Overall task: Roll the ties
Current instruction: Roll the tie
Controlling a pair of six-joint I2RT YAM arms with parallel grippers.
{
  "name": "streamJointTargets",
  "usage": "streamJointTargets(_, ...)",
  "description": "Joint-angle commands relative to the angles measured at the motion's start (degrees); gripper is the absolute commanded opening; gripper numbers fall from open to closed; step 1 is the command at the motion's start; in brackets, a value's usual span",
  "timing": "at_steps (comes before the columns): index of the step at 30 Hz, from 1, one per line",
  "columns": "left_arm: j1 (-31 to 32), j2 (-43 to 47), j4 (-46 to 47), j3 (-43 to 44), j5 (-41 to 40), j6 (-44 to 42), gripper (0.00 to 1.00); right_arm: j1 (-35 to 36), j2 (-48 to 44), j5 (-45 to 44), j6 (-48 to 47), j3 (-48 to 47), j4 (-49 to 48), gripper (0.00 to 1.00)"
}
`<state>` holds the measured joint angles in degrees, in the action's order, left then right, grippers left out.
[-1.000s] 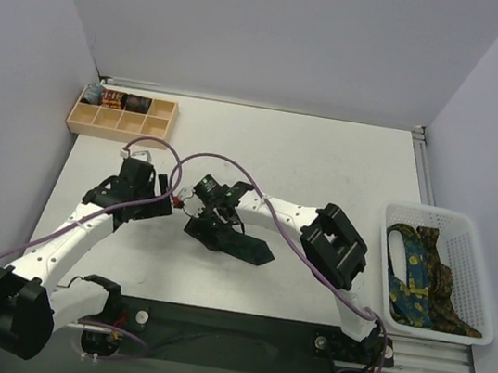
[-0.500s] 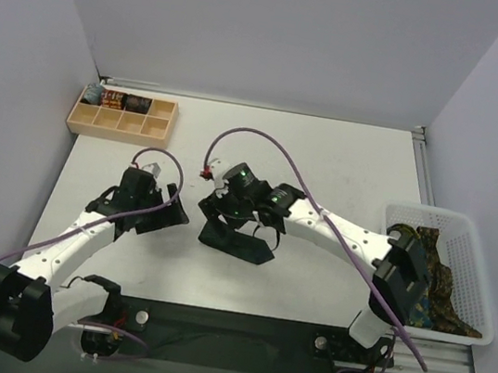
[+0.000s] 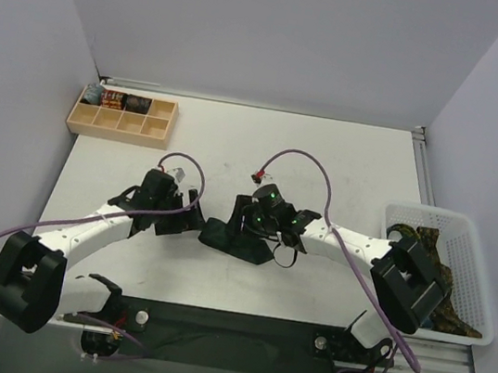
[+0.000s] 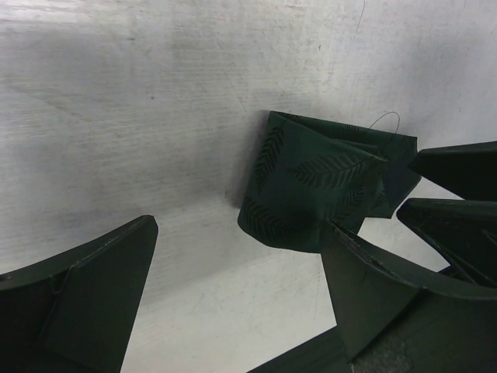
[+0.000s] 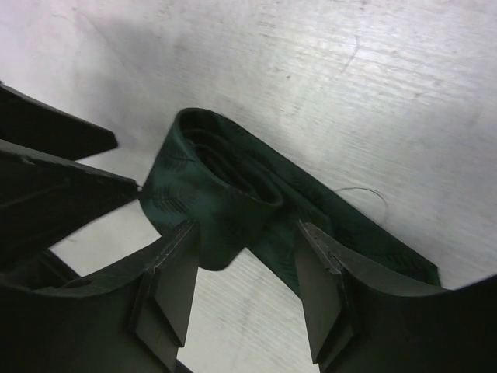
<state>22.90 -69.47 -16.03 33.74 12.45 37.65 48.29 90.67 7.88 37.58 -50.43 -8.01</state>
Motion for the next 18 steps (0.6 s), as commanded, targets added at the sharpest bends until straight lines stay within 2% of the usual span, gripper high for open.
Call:
streamJointTargets(1, 1.62, -1.72, 3.73, 3.09, -0.58, 0.50, 0.97, -1.09, 1.52, 3.01, 7.23, 2.62, -10.08, 0.50)
streamJointTargets(3, 2.76, -2.77, 4.17, 3.27, -1.02, 0.85, 0.97, -1.36, 2.31, 4.86, 8.38, 3.50, -13.08, 0.49)
streamJointTargets(10, 5.32, -5.50, 5.40, 3.79, -1.99, 1.55, 0.97, -1.97, 5.30, 6.53, 9.17, 4.64, -13.17, 0.44)
streamJointTargets(14, 6.37, -5.59, 6.18, 3.88, -2.34, 1.55, 0.97, -3.47, 6.01, 7.76, 9.18, 7.01, -13.87, 0.38)
streamJointTargets(18, 6.37, -5.06, 8.12, 3.00, -2.08, 1.81, 0.97, -4.35, 6.97, 9.43, 8.30, 9.03, -15.89, 0.37)
